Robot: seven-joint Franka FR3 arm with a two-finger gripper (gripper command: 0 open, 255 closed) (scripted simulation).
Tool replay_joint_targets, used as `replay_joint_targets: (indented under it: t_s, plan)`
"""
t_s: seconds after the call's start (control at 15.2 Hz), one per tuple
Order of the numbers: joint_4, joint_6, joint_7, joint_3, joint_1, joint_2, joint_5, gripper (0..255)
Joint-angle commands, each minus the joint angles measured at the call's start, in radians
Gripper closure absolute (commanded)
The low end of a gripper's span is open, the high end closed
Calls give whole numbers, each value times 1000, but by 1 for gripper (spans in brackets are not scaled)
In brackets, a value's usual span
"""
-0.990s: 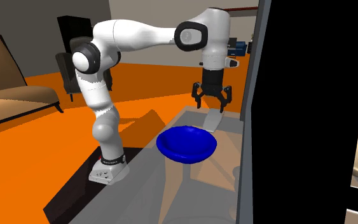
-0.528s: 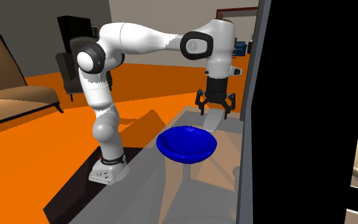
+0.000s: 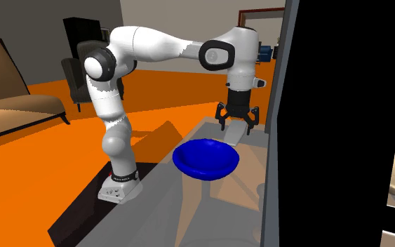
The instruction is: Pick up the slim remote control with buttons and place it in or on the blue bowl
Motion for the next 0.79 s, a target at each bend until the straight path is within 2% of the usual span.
replay_joint_targets:
  t_s: [0.0,0.07,0.73]
  plan:
    - [0,0,0,0,0,0,0,0]
    - [0,0,0,0,0,0,0,255]
    - [15,-13,-1,0,0,2,1,255]
